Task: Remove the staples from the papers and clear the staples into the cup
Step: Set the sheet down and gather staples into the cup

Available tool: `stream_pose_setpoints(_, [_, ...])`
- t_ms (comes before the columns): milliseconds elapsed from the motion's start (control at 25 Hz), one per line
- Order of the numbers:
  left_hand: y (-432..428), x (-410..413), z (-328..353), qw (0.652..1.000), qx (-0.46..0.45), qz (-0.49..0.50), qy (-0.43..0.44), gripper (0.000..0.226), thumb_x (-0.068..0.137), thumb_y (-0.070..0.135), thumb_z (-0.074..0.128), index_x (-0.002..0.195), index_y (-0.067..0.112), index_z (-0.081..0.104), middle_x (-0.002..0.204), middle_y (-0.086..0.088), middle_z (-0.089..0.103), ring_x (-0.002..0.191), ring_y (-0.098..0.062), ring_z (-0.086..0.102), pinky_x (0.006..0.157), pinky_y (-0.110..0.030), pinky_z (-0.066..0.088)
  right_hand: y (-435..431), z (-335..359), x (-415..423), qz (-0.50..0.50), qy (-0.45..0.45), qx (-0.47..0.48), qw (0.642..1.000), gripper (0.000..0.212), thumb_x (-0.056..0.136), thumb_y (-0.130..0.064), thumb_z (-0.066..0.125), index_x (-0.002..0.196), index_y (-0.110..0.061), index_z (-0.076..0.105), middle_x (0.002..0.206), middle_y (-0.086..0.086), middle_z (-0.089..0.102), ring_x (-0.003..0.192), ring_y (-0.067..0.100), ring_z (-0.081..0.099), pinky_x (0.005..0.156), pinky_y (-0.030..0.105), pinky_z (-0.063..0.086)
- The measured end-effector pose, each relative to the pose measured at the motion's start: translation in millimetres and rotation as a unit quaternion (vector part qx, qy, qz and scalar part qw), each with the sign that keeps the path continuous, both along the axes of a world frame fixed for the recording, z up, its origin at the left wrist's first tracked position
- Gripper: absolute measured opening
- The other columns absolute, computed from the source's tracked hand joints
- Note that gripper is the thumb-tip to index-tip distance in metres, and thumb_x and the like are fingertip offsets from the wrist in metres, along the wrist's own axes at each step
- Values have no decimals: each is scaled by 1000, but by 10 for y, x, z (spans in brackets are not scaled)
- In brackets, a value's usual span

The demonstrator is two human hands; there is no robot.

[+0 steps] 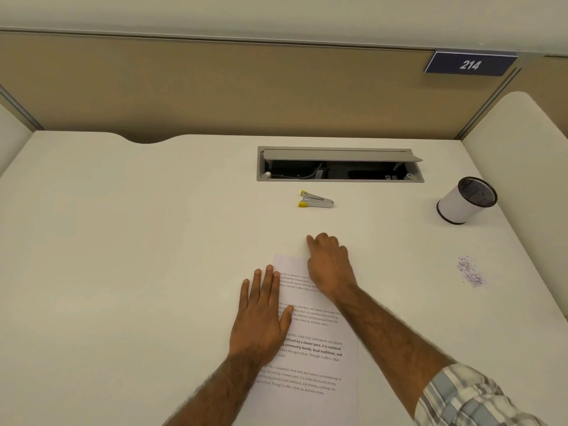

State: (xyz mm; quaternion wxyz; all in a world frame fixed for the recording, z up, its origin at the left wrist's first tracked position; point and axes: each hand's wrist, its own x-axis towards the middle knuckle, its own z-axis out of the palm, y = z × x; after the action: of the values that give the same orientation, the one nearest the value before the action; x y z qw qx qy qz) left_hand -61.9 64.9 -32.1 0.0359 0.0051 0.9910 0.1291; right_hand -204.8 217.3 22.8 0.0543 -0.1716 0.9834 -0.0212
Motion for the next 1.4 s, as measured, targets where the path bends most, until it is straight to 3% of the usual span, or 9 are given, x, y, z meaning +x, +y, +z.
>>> stream_pose_setpoints(440, [-5,-9,-2,1000,-3,1,-3,75,107,56,22,166,16,-2,175,-2,-8,161,-22,-8,127,-46,1,-71,-47,226,14,60,85,995,51,89,-6,50,139,-5,44,121,11,52,107,29,50,85,44,43])
stream_pose_setpoints(560, [-2,-5,6,1000,-2,-2,-6,75,107,55,24,166,15,0,175,-3,-6,161,-23,-5,127,-47,2,-96,42,146,2,22,46,999,48,89,-3,48,136,-9,47,125,9,50,110,27,47,88,41,43])
stream_pose_setpoints(640, [2,-6,2,1000,0,-1,-3,75,107,54,25,166,16,0,175,-2,-7,161,-22,-5,127,-46,1,-35,76,-21,-47,-46,-86,994,51,89,3,43,137,-11,50,132,7,49,118,26,45,94,38,45])
stream_pose_setpoints(720, [6,-3,8,1000,3,-2,-4,75,107,54,25,166,16,-2,175,-1,-9,161,-22,-8,127,-45,-1,38,100,-119,-201,-168,-337,904,50,89,9,38,129,-9,62,130,7,58,112,20,54,93,30,48])
stream_pose_setpoints(800, [-1,10,17,1000,-2,-6,-6,74,107,54,22,165,16,-5,174,-1,-12,160,-20,-13,128,-45,-4,97,160,-181,-350,-235,-519,743,46,87,10,36,109,-9,72,109,8,68,82,14,60,68,25,50])
stream_pose_setpoints(880, [-8,11,31,1000,-2,-6,-4,74,107,54,20,165,16,-7,174,0,-15,159,-19,-17,128,-44,-6,172,237,-235,-427,-273,-585,633,44,86,10,34,93,-9,73,91,8,67,66,12,55,52,22,42])
stream_pose_setpoints(1040, [5,4,46,1000,-3,-6,-2,74,107,55,17,165,16,-6,174,0,-15,160,-20,-15,128,-43,-6,370,372,-288,-453,-376,-652,478,46,84,15,25,93,-1,67,83,10,61,66,14,53,47,19,42])
stream_pose_setpoints(1200, [-4,3,30,1000,-3,-7,0,74,107,54,20,166,16,-3,174,-1,-10,161,-21,-11,128,-44,-4,473,430,-279,-448,-424,-673,408,31,88,8,36,97,2,66,86,11,61,70,15,56,58,23,46])
stream_pose_setpoints(1400, [0,-4,28,1000,-8,-8,3,74,105,57,9,166,16,-2,174,-1,-10,161,-21,-10,128,-44,-4,520,432,-291,-438,-410,-679,423,5,90,-6,66,89,-2,68,79,8,64,68,14,58,59,24,47])
